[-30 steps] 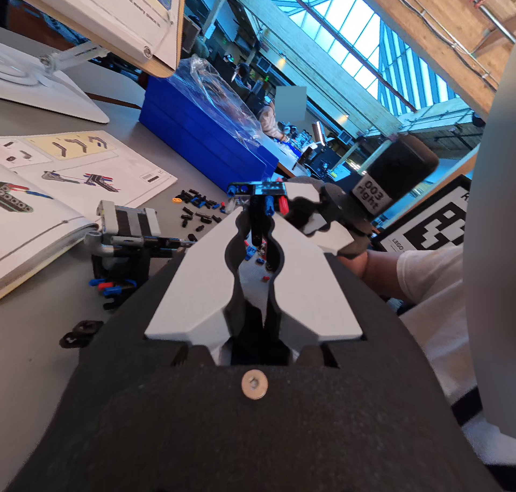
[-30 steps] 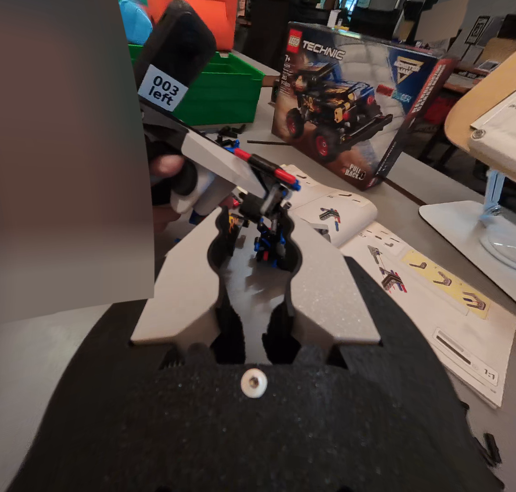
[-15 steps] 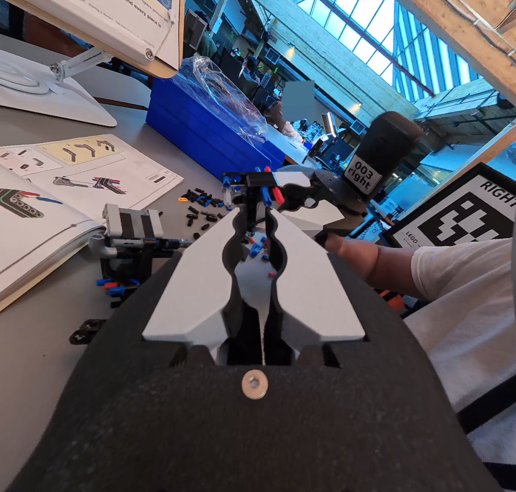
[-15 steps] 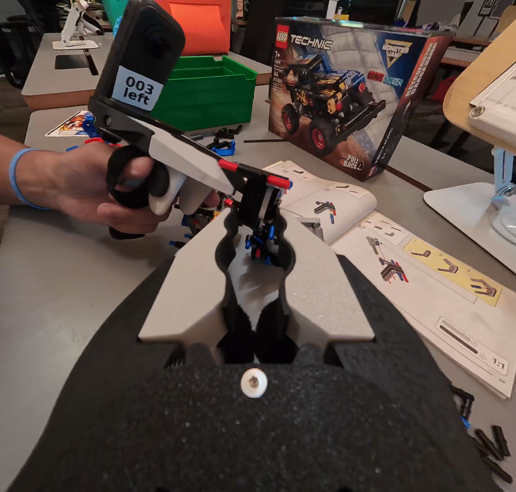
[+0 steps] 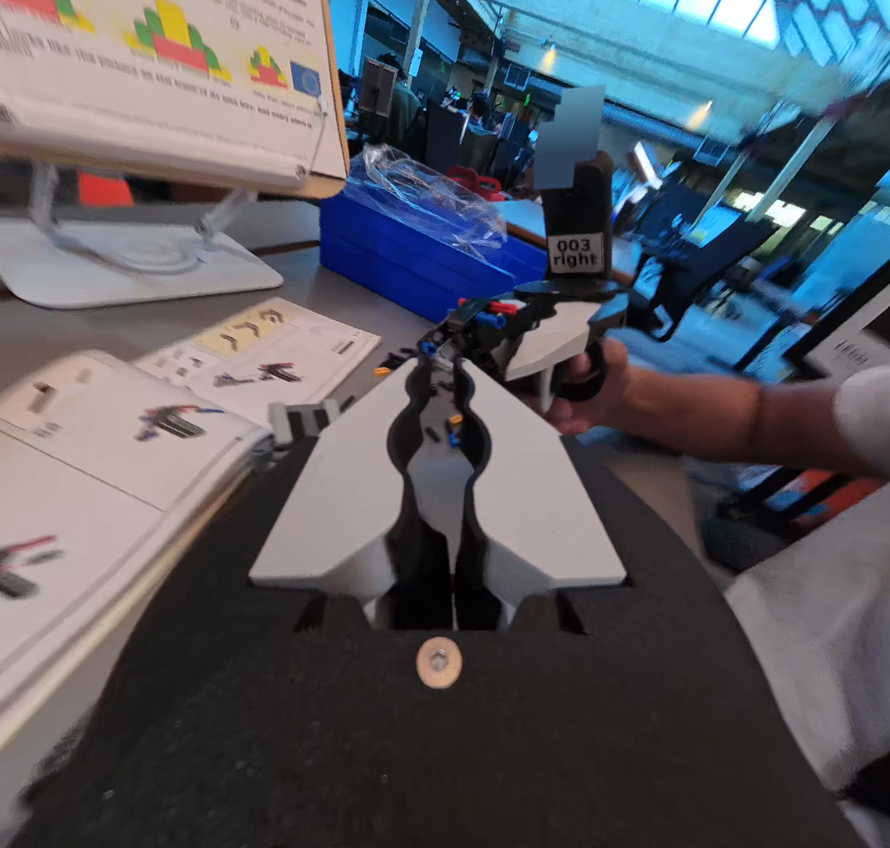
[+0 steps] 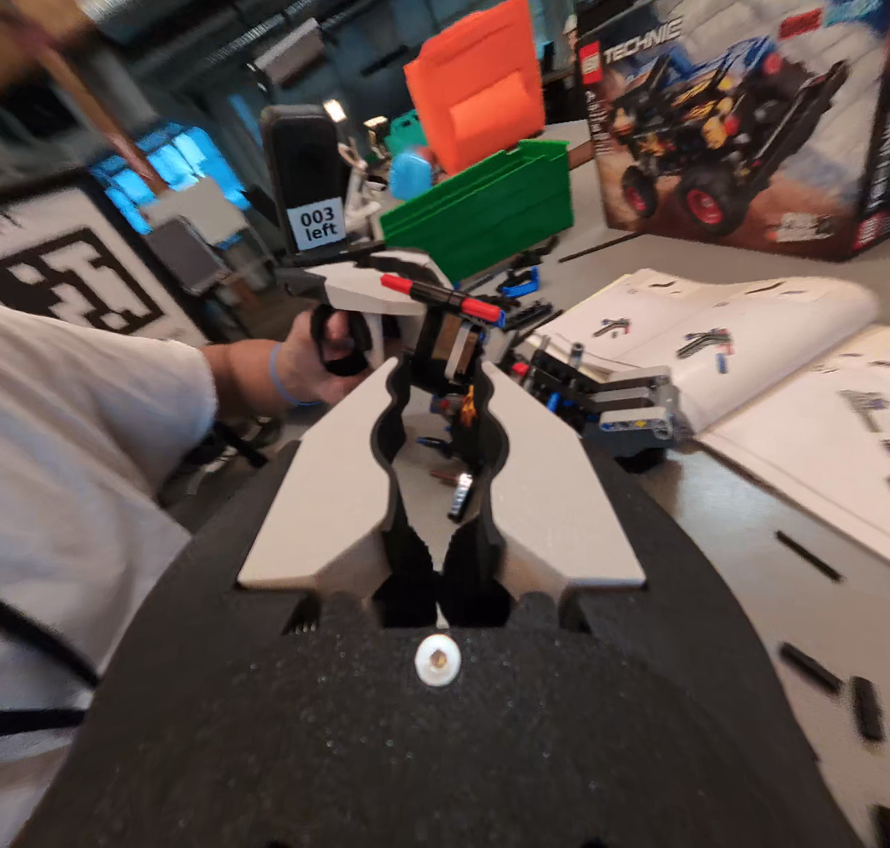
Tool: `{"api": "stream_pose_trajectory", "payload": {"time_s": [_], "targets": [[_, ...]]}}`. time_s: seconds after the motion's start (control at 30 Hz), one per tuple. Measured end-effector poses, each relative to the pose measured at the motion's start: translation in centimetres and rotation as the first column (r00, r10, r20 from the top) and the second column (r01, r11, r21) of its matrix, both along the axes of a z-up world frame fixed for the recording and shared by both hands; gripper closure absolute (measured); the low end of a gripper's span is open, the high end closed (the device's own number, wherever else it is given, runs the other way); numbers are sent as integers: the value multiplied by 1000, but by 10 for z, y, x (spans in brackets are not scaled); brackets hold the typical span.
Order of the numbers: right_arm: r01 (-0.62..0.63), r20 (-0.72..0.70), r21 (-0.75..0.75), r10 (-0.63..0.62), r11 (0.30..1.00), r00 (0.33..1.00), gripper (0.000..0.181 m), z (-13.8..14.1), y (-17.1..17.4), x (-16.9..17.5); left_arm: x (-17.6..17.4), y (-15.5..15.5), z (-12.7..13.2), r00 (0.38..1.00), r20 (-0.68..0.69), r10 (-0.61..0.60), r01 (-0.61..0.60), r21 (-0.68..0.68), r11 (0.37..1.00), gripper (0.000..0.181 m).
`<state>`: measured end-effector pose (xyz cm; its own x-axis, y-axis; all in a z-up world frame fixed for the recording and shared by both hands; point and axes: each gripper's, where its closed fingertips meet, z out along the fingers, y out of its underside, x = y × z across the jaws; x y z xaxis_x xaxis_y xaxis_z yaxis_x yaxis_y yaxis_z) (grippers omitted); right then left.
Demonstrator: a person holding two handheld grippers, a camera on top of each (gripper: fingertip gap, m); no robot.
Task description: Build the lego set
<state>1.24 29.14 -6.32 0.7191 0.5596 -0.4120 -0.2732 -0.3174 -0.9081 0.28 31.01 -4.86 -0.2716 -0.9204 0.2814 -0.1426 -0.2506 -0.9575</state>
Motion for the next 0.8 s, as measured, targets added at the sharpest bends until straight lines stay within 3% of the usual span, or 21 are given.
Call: {"api": "stream_pose_trajectory", "payload": {"time_s": [0.1, 0.2, 0.27, 0.33, 0.5, 0.57, 0.8], "targets": [[-96, -166, -18, 92, 995, 982, 156, 7, -5, 0, -8, -4, 6, 999, 45, -23, 9, 289, 957, 165], [-220, -334, -14, 203, 975, 920, 157, 16, -13, -5, -9, -13, -6, 998, 54, -29, -8, 582, 813, 154], [-324, -414, -25, 285, 946, 864, 156, 18, -20, -15, -9, -18, -7, 993, 116, -13, -72, 695, 715, 154], [-389, -435, -42, 333, 920, 836, 157, 12, -24, -26, -10, -25, -4, 987, 159, -18, -107, 738, 666, 156], [-518, -541, -24, 425, 855, 726, 156, 14, -34, -41, -14, -36, -6, 987, 142, -72, -55, 728, 683, 168], [-538, -570, -28, 429, 842, 701, 156, 13, -34, -41, -14, -34, -7, 988, 141, -58, -68, 750, 658, 167], [-495, -522, -66, 393, 866, 757, 140, 8, -29, -33, -13, -27, -14, 989, 148, -2, -129, 869, 477, 167]]}}
